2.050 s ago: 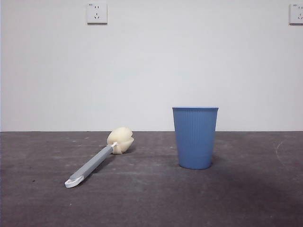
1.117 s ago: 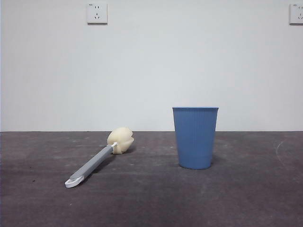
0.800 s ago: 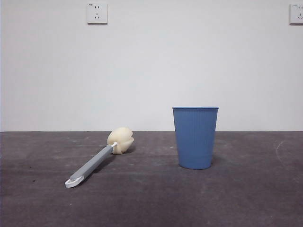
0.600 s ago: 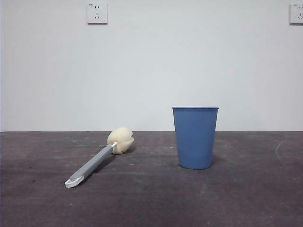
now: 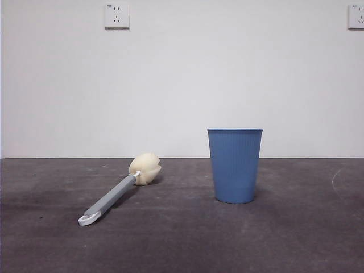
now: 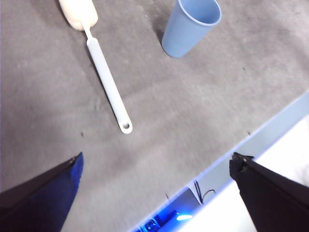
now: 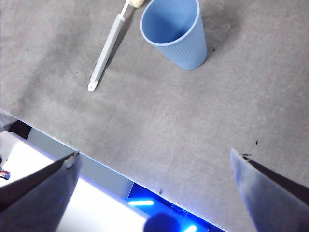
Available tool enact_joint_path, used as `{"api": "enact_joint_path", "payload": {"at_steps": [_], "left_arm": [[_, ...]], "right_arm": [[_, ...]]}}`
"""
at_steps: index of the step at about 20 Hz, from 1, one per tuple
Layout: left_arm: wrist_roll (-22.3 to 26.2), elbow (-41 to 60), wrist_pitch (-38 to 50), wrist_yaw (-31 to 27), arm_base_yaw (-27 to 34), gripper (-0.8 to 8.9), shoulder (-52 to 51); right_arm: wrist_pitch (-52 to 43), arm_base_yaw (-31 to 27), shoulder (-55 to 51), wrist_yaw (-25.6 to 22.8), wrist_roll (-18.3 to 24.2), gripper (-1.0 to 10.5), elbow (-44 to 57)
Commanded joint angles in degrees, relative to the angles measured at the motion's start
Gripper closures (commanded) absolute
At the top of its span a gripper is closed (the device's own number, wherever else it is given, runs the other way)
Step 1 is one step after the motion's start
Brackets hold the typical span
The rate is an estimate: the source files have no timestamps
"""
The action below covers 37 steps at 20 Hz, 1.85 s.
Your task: Pick up the cup brush,pick up the cup,insert the brush into the cup,clean the cup,put the cup brush back,put the cup back to the fixed position on the table
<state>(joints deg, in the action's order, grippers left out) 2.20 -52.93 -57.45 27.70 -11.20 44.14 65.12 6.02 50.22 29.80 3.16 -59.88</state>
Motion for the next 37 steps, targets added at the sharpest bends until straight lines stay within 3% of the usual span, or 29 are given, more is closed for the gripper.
{"api": "enact_joint_path", "payload": {"at_steps": [1,7,9,12,19,26,27,29,37], "left_arm": [[-3.98,-0.07,4.85,-3.61,-4.7,2.15,4.04],[-10.23,-0.07,17.51,-19.34,-19.32,2.15,19.67],[-12.2,-0.07,21.03,-25.66,-22.1,2.16,26.03],[-15.26,-0.07,24.04,-30.71,-22.88,2.17,34.45],[-18.93,-0.07,32.22,-32.0,-22.95,2.18,45.7],[-22.18,-0.07,33.81,-32.37,-22.95,2.22,49.79],[-22.18,-0.07,33.81,-32.39,-22.97,2.59,49.83],[-22.16,-0.07,33.77,-32.22,-22.97,4.44,49.86],[-23.76,-0.04,33.38,-31.91,-24.92,4.5,51.39]], "right_arm": [[-0.26,0.07,0.57,0.07,-0.66,3.8,-0.07],[-0.35,0.07,1.07,0.13,-0.81,3.8,-0.07],[-0.33,0.07,1.07,0.13,-1.6,3.8,-0.07],[-0.31,0.07,1.07,0.13,-1.86,3.8,-0.07],[-0.31,0.07,1.07,0.11,-1.84,3.8,-0.07],[-0.35,0.07,1.07,0.09,-1.84,3.8,-0.07],[-0.35,0.07,1.07,0.09,-1.84,3.8,-0.07],[-0.33,0.07,1.07,0.09,-1.84,3.8,-0.07],[-0.31,0.07,1.05,0.11,-1.86,3.8,-0.07]]}}
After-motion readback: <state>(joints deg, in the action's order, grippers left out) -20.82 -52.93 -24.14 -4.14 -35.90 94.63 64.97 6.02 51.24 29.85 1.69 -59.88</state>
